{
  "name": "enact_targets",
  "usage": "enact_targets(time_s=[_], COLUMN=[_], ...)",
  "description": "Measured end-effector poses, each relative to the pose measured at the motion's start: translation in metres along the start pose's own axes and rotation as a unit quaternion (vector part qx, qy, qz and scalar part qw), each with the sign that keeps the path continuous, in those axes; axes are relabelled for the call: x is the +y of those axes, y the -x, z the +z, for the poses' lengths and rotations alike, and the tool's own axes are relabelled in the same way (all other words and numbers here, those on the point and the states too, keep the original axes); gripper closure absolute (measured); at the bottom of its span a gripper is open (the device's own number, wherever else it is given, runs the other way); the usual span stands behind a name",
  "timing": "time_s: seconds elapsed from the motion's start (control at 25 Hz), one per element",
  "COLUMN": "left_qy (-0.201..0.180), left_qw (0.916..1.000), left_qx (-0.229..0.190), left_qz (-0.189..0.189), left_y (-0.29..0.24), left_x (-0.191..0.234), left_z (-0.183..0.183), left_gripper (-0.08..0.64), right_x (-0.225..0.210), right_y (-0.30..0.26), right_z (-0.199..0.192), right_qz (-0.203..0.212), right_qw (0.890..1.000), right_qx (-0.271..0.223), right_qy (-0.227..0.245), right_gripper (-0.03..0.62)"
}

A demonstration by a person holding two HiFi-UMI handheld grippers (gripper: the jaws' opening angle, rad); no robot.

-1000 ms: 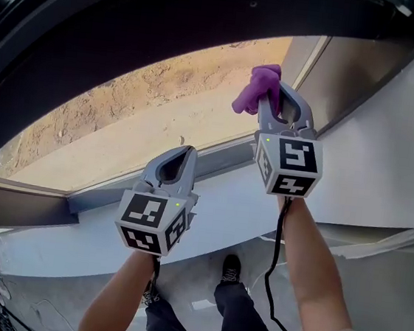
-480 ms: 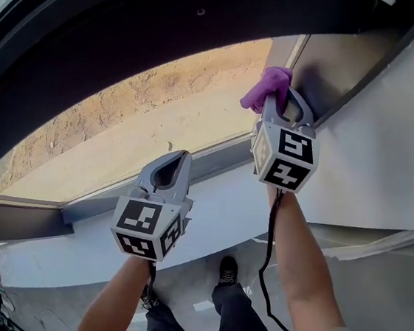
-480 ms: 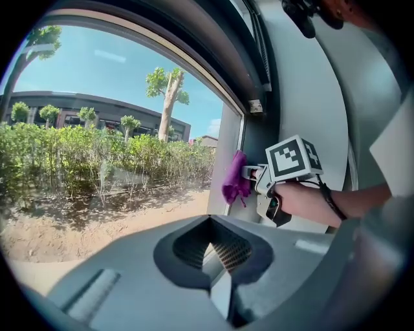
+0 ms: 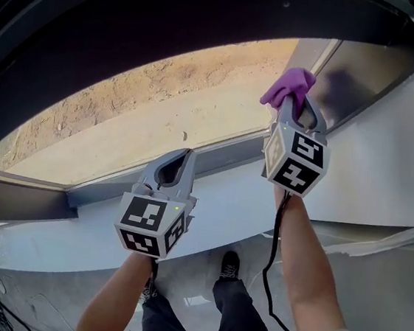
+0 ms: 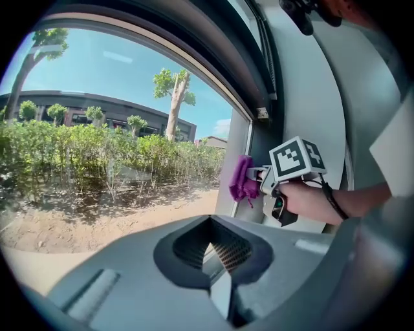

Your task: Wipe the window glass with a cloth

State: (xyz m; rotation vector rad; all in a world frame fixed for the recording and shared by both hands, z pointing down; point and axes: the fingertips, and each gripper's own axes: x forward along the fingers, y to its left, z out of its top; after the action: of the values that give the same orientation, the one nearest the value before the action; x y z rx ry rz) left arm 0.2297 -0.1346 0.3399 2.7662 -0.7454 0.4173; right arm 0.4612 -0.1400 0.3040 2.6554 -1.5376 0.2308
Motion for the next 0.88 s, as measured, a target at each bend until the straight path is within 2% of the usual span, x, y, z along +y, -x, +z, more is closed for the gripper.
enact_targets(time_s=[0.24, 0.52, 0.72, 0.88], left_qy=[0.019, 0.034, 0.052, 0.067], left_qw=[0.9989, 0.9941, 0.9862, 0.9778], left_qx=[0.004, 0.003, -0.002, -0.004], left_qz=[0.044, 0.103, 0.157, 0.199], left_y=[0.067, 0.165, 0.233, 0.291], left_x=[0.049, 0.118, 0.167, 0.207], left_z=[-0.023, -0.047, -0.064, -0.080], left_gripper=[0.560, 0.560, 0.560, 0.560], right_x=[0.109, 0.257, 0.364, 0.459], right_y=[0.046, 0.108, 0.148, 0.185], right_z=[-0.009, -0.022, -0.037, -0.045], right_qz=[0.099, 0.201, 0.286, 0.369], right_qw=[0.995, 0.979, 0.957, 0.927], right_qx=[-0.004, -0.013, -0.014, -0.021], right_qy=[0.020, 0.039, 0.053, 0.066], right_gripper=[0.505, 0.505, 0.505, 0.505])
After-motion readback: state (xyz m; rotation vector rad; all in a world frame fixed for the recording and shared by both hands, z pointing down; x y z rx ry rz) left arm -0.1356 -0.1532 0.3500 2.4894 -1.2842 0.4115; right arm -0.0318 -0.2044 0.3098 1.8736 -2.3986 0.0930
